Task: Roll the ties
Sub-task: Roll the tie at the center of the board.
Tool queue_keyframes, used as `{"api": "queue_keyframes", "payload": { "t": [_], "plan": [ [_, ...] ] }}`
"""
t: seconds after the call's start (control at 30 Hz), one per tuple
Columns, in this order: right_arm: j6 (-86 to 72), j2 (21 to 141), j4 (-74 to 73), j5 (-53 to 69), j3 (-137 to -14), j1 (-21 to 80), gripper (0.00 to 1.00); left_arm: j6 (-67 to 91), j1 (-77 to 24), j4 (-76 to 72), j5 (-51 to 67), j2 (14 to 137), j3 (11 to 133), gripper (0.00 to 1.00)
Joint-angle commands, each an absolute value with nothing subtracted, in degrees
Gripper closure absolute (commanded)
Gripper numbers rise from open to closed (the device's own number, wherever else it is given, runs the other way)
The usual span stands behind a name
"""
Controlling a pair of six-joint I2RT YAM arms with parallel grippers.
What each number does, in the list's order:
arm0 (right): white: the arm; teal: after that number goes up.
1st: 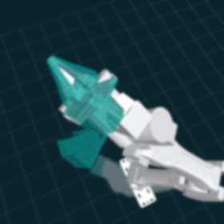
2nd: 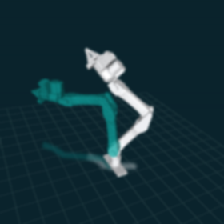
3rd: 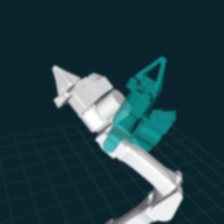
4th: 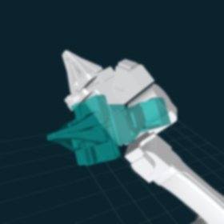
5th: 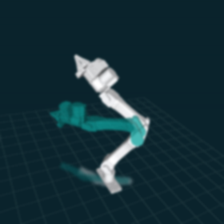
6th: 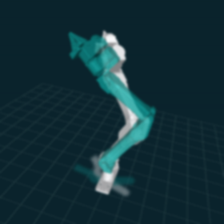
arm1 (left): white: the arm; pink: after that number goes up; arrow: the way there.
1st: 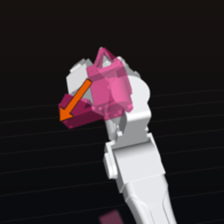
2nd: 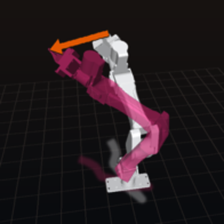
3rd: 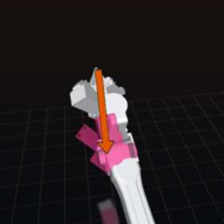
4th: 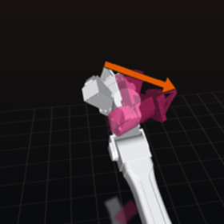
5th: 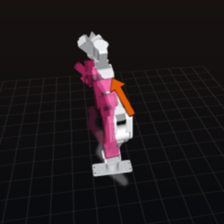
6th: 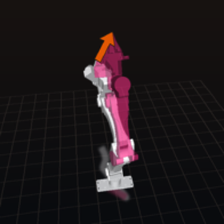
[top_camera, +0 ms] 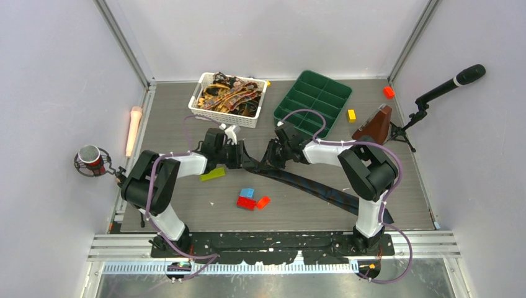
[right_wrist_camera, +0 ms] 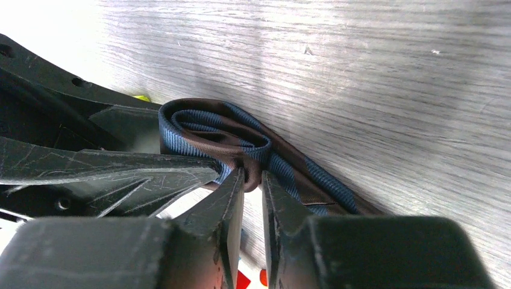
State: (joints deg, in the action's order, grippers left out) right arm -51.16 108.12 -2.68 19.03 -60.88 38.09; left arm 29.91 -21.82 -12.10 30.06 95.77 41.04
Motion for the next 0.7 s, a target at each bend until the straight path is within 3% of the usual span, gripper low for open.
{"api": "queue_keyframes", "payload": {
  "t": [0.0,0.27,0.67],
  "plan": [
    [-49.90,105.03,-3.25,17.35,-61.46,38.50,0.75,29.13,-21.71,-11.17,30.38,95.18,42.91,0.64],
    [-45.58,95.72,-3.83,13.63,-58.99,38.47,0.63,26.48,-22.70,-6.41,23.99,92.58,44.63,0.64],
    [-44.49,82.11,-7.33,-0.67,-52.39,38.41,0.62,16.70,-32.21,9.74,4.62,89.93,52.71,0.65]
  ]
}}
